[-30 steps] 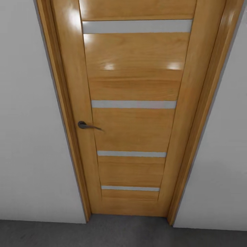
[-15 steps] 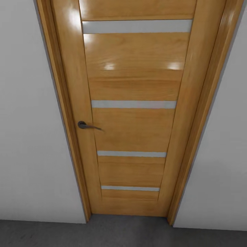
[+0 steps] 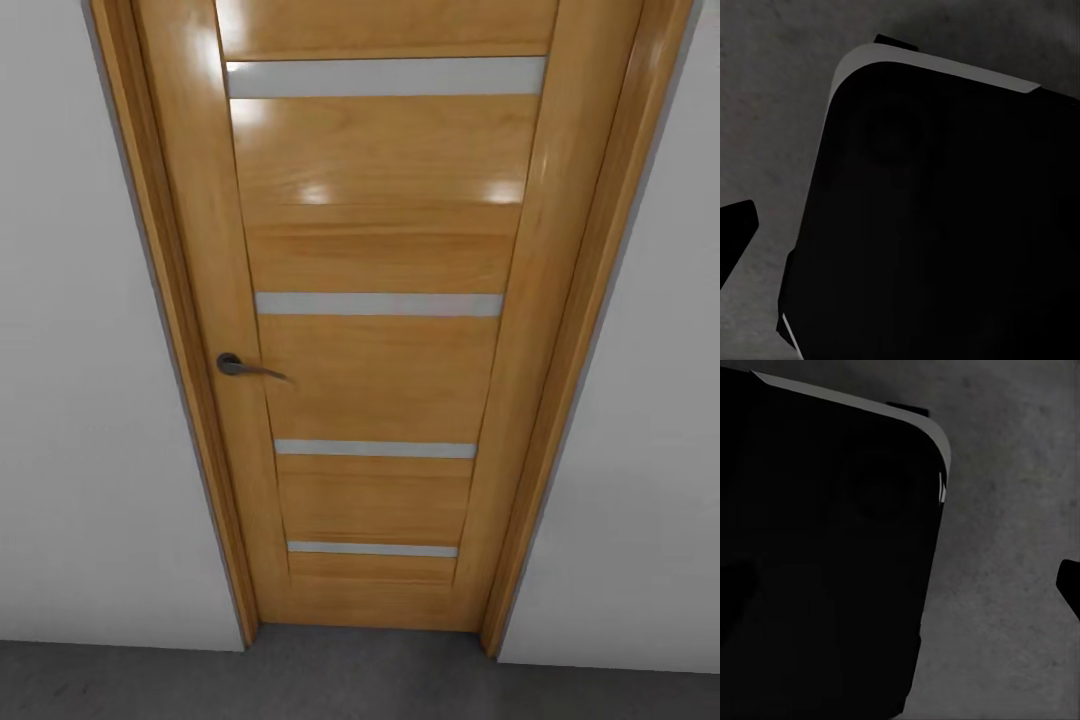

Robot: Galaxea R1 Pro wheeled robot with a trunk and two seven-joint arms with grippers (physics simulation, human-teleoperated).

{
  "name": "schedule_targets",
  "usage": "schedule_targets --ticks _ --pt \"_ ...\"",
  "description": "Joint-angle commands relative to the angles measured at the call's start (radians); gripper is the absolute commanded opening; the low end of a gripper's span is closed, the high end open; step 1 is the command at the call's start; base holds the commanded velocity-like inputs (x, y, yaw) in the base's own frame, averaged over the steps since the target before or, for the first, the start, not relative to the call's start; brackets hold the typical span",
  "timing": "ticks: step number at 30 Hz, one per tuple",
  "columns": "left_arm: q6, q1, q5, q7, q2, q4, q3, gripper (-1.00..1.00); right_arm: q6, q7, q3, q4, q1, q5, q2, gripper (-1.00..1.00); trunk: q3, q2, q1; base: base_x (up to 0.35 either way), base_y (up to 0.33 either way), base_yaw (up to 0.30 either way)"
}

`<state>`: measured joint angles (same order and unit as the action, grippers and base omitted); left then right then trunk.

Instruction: Move the two storage containers from the living room to the garage. In the garage, place one container on the floor and stack the other container on top of it (either order is fine).

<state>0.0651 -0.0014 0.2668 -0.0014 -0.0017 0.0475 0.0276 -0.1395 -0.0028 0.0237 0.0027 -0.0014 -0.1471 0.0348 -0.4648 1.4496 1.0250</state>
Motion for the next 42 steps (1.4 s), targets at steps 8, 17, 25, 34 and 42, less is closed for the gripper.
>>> schedule_targets --ticks 8,17,25,34,42 --pt "0.002 0.0 0.003 0.0 0.0 0.0 0.003 1.0 -0.003 0.0 0.002 0.0 0.0 -0.008 -0.006 1.0 -0.001 0.0 0.0 0.0 -0.003 0.0" --pt "0.002 0.0 0.003 0.0 -0.001 0.0 0.003 1.0 0.0 0.0 0.001 -0.001 0.0 -0.008 -0.001 1.0 -0.001 0.0 0.0 0.0 0.0 0.0" --pt "0.004 0.0 0.0 0.001 -0.001 0.0 0.0 1.0 0.051 0.013 -0.001 -0.159 -0.001 -0.017 -0.017 1.0 -0.001 0.0 0.0 0.0 0.0 0.0" --pt "0.004 0.0 0.001 0.001 -0.001 0.0 0.001 1.0 0.345 0.018 0.0 -0.612 -0.016 -0.015 -0.056 1.0 -0.001 0.0 0.0 0.0 0.0 0.0" --pt "0.004 0.0 0.002 0.001 -0.001 0.0 0.002 1.0 0.565 0.018 0.0 -0.726 -0.24 -0.01 -0.153 1.0 -0.001 0.0 0.0 0.0 0.0 0.0"
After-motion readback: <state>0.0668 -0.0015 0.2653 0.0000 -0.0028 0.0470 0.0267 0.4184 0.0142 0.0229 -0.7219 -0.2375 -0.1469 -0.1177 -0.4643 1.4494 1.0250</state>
